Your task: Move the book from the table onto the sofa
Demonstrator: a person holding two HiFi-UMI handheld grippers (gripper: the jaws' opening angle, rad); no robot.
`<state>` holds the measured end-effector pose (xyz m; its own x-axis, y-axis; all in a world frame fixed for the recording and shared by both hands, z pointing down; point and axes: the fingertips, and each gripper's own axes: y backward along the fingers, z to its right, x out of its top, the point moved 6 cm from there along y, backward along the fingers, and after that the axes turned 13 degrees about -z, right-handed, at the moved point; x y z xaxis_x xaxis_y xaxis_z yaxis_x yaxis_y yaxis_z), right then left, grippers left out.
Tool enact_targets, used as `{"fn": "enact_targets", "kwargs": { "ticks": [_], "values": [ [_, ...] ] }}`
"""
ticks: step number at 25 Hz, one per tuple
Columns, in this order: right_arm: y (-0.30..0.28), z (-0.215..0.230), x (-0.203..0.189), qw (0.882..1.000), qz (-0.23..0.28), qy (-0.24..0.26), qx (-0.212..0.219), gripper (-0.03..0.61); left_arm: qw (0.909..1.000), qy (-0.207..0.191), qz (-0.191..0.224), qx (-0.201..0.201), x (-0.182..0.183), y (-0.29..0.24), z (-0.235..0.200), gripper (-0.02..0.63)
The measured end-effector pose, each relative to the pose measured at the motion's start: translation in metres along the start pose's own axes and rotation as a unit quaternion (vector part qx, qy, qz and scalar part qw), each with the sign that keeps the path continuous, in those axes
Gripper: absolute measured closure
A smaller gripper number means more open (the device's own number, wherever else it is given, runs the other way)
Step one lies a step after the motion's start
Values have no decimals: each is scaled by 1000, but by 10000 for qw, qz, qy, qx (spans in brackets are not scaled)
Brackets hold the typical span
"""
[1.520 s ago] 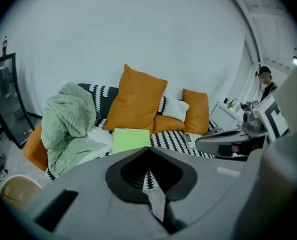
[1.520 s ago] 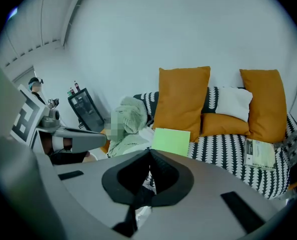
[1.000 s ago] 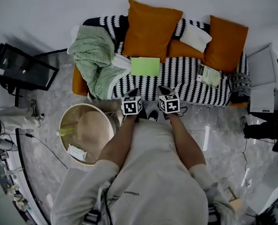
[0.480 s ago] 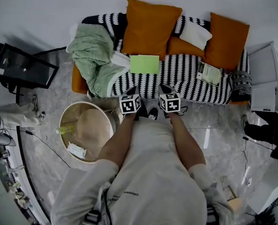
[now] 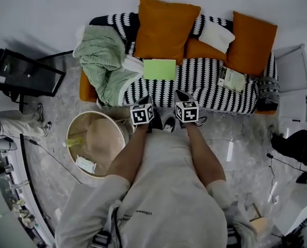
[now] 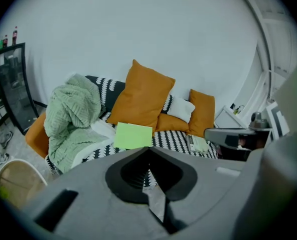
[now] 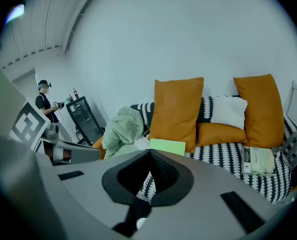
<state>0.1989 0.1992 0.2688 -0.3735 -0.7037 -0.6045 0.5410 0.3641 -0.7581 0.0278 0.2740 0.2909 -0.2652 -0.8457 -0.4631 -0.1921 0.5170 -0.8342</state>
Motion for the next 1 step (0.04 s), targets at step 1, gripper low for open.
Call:
{"fn": "enact_targets", "kwargs": {
  "ticks": [1],
  "values": [
    [0,1,0,10000,-8,13,6,572,10000,67,-1,-1,0,-1,-1,603]
  ]
}}
